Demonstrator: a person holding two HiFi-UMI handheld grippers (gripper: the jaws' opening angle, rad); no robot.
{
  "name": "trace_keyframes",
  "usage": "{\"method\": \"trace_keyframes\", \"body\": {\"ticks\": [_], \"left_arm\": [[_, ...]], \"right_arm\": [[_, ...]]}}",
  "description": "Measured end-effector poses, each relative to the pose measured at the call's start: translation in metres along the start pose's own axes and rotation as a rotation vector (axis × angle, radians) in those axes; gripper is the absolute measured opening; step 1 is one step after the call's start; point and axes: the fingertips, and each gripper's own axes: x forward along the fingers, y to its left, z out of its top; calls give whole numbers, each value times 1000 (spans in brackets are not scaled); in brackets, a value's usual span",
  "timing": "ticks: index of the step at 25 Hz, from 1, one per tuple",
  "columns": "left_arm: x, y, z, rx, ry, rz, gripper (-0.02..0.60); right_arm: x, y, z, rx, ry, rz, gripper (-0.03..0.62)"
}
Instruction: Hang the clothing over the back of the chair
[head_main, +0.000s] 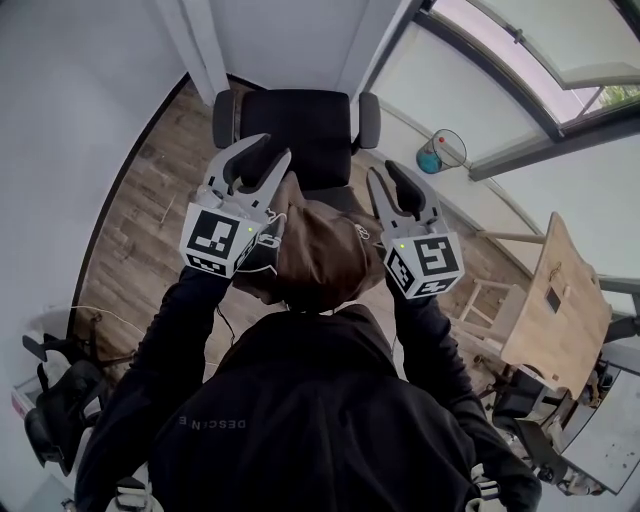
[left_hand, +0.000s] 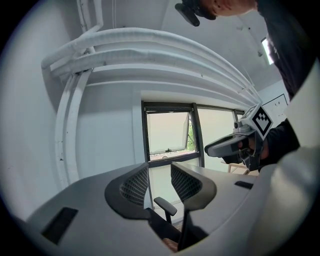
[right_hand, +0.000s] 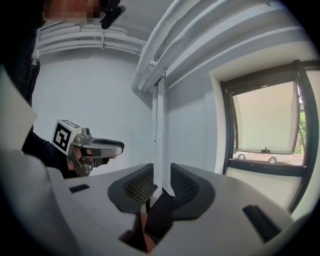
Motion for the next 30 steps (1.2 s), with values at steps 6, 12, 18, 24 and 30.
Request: {"method": "trace_keyframes", "body": {"ticks": [6, 12, 18, 24, 30], "left_arm": [[-16, -28, 9, -31, -29, -6, 132], [-36, -72, 22, -32, -41, -6, 52], [-74, -118, 35, -43, -64, 31, 20], [-105, -173, 36, -37, -78, 24, 18], [-133, -210, 33, -53, -66, 25, 18]], "right_arm": [[-28, 21, -1, -8, -29, 68, 75], [-68, 31, 6, -17, -88, 127, 8], [-115, 61, 14, -36, -134, 211, 8], [-165, 76, 7, -39, -142, 231, -5], [-199, 92, -4, -27, -147, 243, -5]]}}
